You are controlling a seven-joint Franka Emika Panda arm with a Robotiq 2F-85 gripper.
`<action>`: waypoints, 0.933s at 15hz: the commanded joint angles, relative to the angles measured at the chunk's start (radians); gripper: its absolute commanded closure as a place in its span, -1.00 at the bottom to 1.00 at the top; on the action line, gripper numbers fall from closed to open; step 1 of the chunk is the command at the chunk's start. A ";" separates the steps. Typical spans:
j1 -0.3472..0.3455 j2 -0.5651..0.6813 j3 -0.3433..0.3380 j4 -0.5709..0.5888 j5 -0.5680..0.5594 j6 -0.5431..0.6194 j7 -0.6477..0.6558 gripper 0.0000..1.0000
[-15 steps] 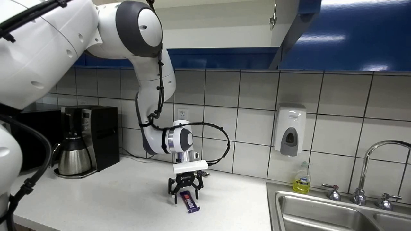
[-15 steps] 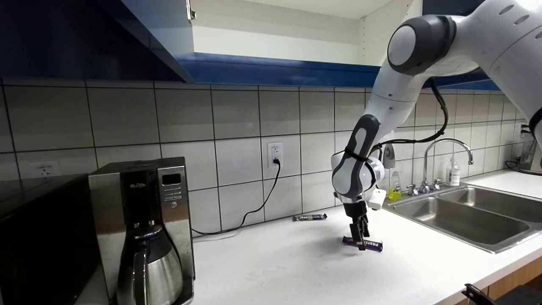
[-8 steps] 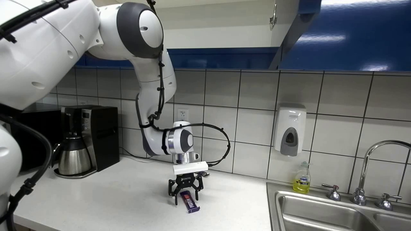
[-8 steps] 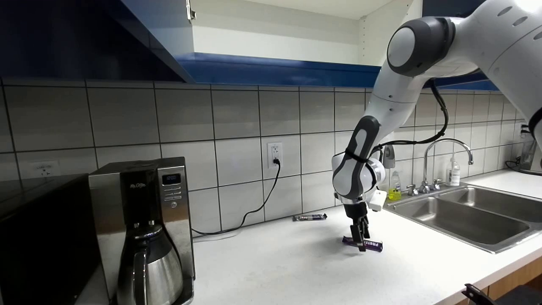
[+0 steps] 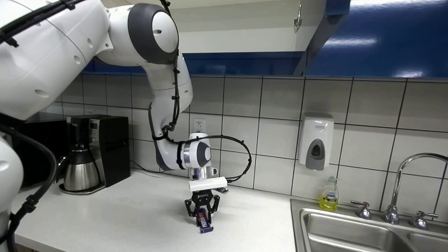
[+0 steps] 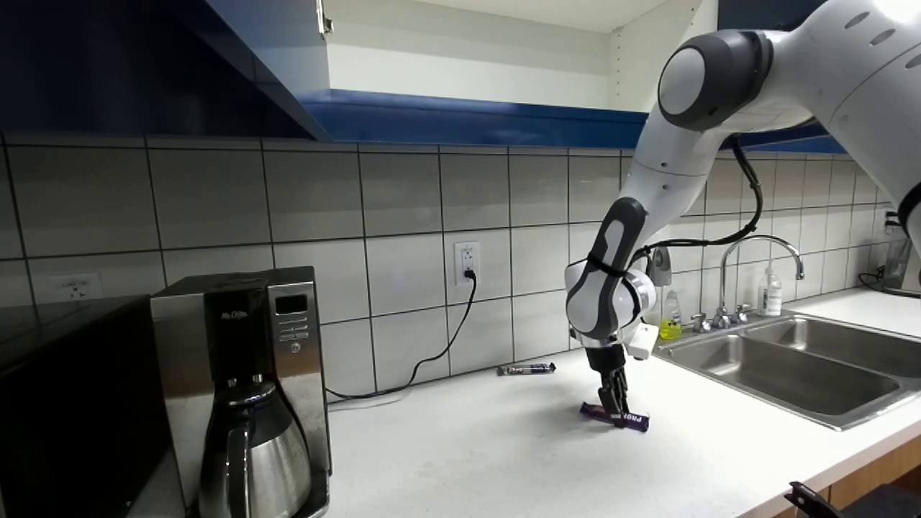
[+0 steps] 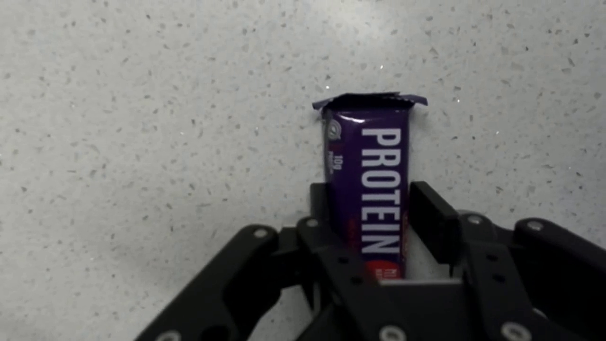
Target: Put the blue packet in the top cabinet
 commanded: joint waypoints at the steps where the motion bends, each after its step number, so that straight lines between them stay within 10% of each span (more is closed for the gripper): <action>1: -0.024 0.005 0.014 0.001 0.013 0.004 -0.025 0.65; 14: 0.008 -0.134 -0.013 -0.054 0.008 -0.079 0.031 0.72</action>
